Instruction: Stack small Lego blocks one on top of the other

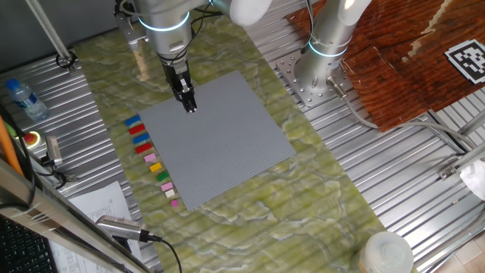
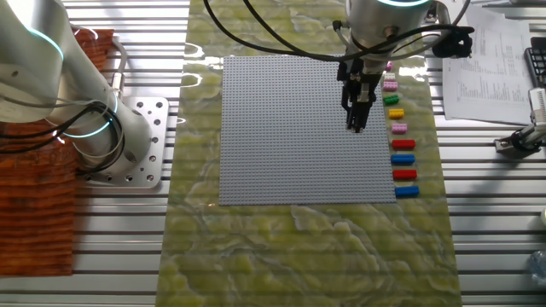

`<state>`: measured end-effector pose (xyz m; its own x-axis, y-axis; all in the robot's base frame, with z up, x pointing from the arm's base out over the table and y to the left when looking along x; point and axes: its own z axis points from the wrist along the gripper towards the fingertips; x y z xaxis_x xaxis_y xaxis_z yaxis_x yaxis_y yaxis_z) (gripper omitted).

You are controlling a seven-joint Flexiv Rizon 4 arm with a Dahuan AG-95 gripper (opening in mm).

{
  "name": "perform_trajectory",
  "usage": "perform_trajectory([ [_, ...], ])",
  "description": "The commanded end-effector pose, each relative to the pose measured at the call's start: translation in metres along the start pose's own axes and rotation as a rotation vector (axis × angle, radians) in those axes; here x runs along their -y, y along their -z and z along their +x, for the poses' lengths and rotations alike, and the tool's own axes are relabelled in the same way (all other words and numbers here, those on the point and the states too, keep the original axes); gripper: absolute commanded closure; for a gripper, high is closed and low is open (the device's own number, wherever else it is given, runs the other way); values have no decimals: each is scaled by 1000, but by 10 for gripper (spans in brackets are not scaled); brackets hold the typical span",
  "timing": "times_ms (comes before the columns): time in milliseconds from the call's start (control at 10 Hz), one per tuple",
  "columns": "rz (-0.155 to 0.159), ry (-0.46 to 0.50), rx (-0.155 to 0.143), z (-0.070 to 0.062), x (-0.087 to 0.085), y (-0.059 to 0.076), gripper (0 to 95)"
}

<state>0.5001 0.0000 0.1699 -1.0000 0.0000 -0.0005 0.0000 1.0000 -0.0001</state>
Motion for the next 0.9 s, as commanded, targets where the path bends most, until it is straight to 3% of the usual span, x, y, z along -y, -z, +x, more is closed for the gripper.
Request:
perform_trajectory([
  [100, -35, 28, 44, 0, 0, 0, 950],
  [200, -62, 15, 47, 0, 0, 1, 950],
  [300, -66, 17, 41, 1, -1, 1, 950],
  [900, -48, 39, 42, 3, -3, 4, 950],
])
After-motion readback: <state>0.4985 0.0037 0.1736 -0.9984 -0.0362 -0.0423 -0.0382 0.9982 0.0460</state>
